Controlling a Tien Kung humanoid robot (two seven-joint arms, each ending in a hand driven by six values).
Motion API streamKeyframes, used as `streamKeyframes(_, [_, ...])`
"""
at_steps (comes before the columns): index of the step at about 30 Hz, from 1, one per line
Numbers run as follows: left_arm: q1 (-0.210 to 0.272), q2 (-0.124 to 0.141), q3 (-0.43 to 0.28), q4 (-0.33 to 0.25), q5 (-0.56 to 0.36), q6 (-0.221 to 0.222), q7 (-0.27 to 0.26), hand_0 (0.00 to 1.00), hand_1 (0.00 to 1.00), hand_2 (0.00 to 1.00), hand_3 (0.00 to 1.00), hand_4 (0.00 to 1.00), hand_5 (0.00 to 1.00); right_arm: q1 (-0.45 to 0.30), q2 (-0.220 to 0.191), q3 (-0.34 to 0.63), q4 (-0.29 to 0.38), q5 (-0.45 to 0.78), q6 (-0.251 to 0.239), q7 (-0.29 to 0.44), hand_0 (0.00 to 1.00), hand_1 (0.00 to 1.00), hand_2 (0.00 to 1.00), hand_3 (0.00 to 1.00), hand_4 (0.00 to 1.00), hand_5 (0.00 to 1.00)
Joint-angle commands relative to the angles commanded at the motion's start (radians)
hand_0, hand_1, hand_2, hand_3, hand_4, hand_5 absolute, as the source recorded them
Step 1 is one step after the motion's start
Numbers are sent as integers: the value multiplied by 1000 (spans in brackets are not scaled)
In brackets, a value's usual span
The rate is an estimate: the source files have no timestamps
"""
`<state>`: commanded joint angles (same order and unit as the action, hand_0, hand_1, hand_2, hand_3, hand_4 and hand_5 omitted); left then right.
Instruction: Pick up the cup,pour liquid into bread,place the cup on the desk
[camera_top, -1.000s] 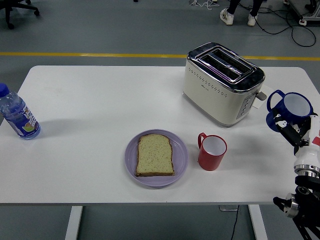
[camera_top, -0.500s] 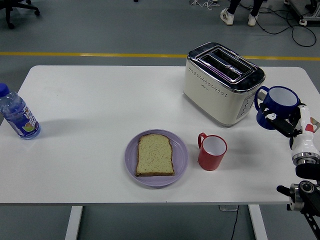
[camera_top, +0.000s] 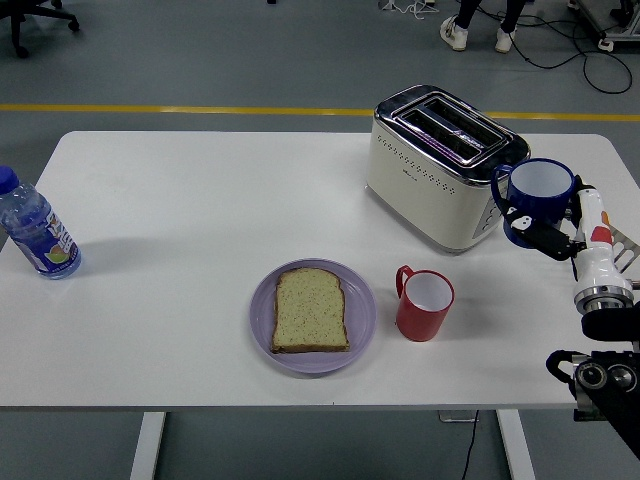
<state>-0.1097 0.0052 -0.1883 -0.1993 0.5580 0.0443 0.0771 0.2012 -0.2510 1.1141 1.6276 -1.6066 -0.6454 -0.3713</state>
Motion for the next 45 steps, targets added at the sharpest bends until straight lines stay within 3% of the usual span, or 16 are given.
streamKeyframes(21, [1,1,0,0,-6,-1,1,635,646,655,549,321,841,230,-41,-253,-13,-372,4,-210,335,352,546,555,671,2])
streamKeyframes(33, [12,1,10,1,-15,-1,1,635,645,655,549,320,840,363,-97,-433,-45,-496,85,-237,354,353,542,556,659,2])
streamKeyframes(38, [16,1,16,1,-18,-1,1,635,646,655,549,320,841,418,-110,-522,-55,-528,105,-235,374,362,541,559,661,2])
streamKeyframes(45, [19,-1,18,1,-21,0,1,637,646,655,549,321,841,503,-121,-631,-87,-580,173,-222,407,402,539,560,661,2])
